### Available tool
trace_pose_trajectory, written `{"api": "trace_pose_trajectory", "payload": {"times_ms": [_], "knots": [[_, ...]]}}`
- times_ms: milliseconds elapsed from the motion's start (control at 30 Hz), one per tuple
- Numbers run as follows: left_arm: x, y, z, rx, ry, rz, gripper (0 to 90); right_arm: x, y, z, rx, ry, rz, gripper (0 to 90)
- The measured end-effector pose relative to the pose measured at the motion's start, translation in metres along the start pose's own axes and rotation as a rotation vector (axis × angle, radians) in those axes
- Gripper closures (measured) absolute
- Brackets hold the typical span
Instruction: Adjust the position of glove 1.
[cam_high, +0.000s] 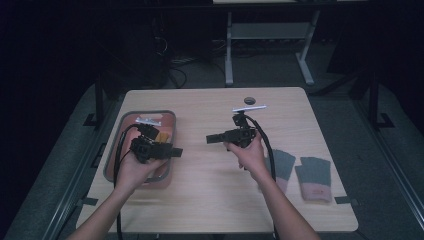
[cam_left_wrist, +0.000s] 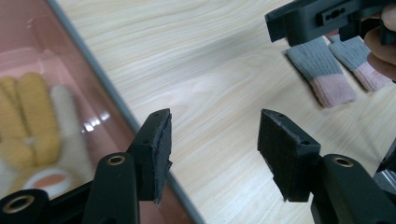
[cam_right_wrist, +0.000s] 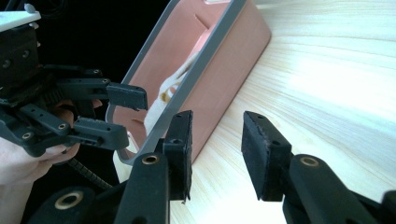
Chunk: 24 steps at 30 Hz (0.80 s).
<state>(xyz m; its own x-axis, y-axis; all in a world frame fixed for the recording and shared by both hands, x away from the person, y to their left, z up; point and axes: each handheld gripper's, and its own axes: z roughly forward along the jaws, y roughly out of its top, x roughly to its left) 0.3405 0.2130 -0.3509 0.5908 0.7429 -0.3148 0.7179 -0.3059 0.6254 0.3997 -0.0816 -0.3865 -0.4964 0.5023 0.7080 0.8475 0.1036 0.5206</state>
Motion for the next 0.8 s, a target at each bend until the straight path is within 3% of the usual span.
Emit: {"api": "trace_pose_trajectory", "payload": {"times_ms": [800], "knots": [[-0.048,0.004,0.053,0.01,-0.111,0.044,39.7,-0.03,-0.022,-0.051,-0.041,-0.045,0.039,62.6]]}}
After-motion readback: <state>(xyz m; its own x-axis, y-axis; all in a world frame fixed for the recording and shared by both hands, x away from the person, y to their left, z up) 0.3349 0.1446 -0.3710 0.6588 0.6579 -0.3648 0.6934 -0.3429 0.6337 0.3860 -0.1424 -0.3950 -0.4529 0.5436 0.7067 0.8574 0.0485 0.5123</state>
